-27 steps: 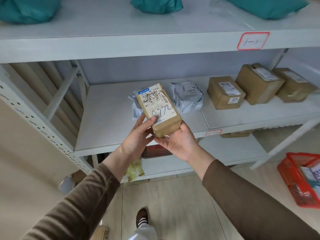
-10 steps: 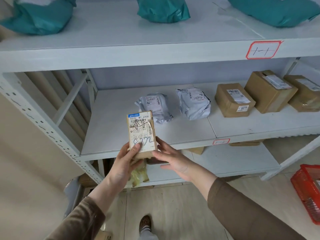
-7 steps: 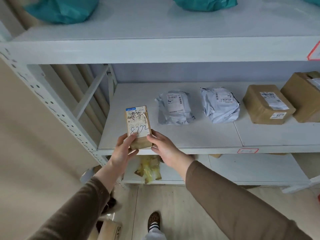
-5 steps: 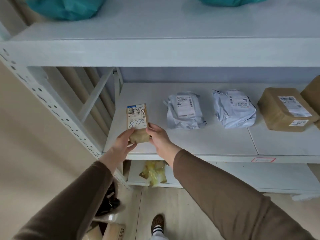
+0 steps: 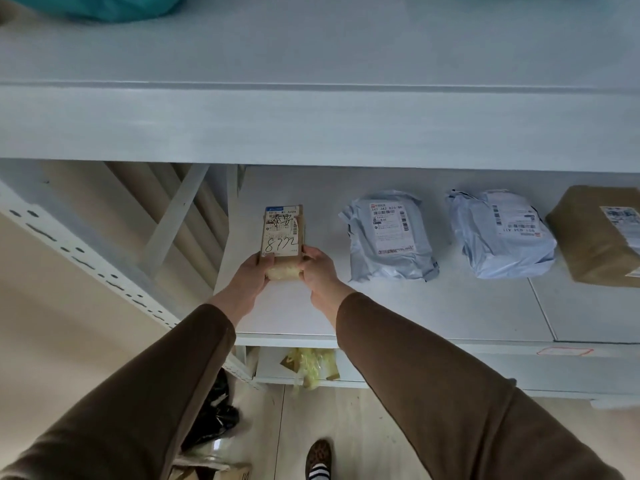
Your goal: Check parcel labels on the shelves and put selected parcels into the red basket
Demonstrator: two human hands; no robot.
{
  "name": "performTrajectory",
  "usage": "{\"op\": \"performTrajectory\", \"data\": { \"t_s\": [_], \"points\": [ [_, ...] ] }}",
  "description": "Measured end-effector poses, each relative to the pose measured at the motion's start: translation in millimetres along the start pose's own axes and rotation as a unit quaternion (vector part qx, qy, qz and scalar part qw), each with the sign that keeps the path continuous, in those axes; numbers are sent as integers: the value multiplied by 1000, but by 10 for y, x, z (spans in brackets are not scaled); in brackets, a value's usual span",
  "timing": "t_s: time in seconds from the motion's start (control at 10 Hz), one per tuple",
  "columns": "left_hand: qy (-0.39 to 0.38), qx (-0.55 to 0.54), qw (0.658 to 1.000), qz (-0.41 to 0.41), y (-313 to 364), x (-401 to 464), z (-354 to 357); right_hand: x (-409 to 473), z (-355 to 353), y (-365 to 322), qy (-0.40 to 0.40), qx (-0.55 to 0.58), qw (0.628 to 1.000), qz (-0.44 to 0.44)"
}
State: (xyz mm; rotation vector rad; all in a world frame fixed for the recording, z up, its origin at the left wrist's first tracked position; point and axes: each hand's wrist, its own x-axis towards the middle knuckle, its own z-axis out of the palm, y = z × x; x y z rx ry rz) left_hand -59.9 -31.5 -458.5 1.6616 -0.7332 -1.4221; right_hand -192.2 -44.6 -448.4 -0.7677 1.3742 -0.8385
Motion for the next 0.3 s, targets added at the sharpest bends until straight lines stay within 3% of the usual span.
{"op": "performTrajectory", "data": {
  "t_s": [0.2, 0.3],
  "points": [
    [10, 71, 997, 16, 45, 4, 28, -139, -84, -56, -41, -14, 999, -11],
    [61, 133, 989, 37, 144, -189, 64, -344, -228, -105, -40, -2, 999, -31]
  ]
}}
